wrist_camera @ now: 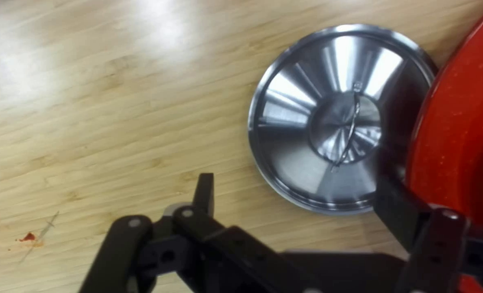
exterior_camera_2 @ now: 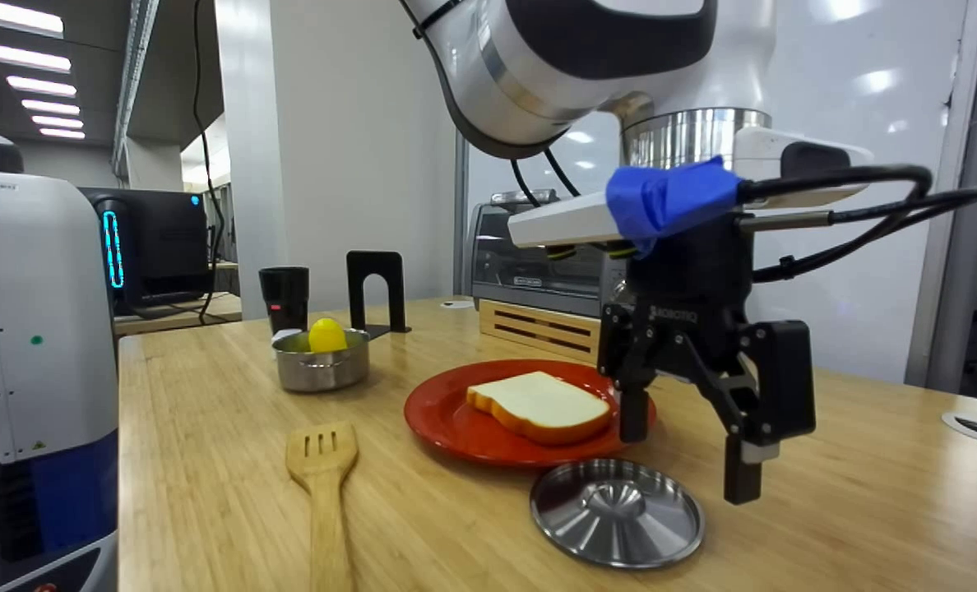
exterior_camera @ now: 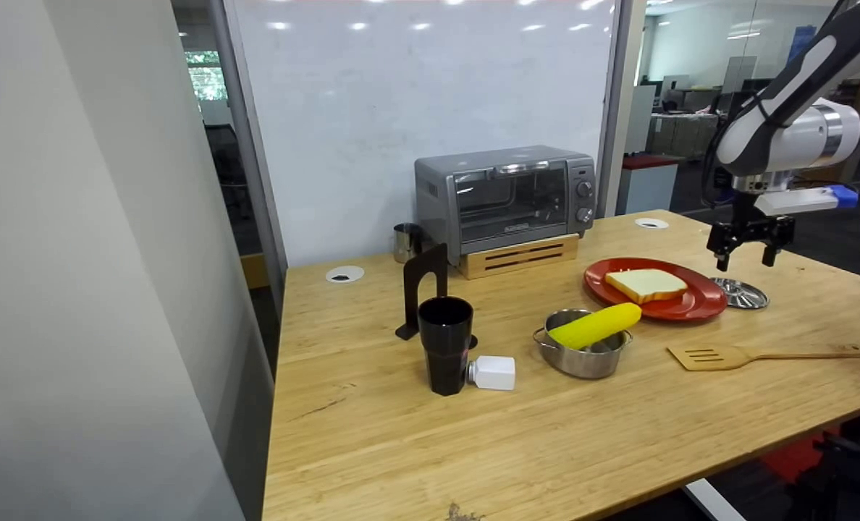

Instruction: Take the banana toy from the red plate, place it in the pot, and then cover the pot with the lid

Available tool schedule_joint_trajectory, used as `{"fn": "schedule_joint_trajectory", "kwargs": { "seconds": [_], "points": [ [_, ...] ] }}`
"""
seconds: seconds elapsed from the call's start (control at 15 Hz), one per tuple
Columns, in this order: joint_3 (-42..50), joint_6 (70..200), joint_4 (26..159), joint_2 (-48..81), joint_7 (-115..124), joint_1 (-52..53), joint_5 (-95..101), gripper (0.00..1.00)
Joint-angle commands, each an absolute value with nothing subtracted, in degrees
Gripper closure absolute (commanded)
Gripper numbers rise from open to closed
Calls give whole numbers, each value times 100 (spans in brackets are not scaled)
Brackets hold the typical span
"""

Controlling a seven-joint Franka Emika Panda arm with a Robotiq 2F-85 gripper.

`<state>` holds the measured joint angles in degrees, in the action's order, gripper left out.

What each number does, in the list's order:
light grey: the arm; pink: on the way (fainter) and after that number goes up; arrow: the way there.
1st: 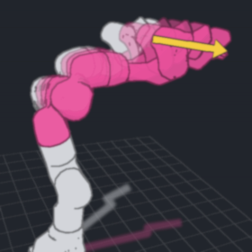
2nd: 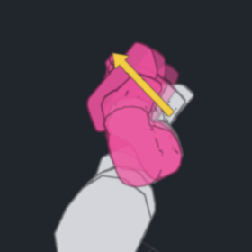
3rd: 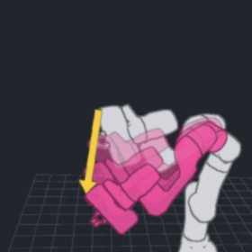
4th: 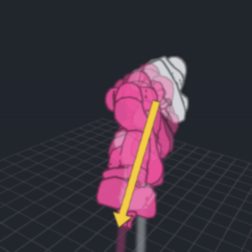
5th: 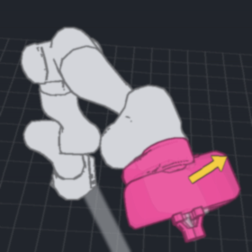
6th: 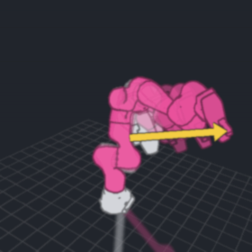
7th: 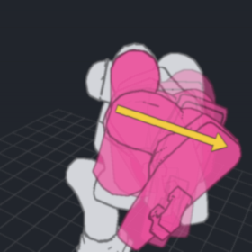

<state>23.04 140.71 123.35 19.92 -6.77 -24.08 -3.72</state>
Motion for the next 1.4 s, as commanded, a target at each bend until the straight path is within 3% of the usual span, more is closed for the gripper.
{"fn": "schedule_joint_trajectory", "kwargs": {
  "seconds": [0.0, 1.33],
  "points": [
    [2146, 13911, 12088, 2211, -557, -2484, -369, 0],
    [2155, 13890, 12465, 2044, -492, -2464, -284, 0]
  ]
}}
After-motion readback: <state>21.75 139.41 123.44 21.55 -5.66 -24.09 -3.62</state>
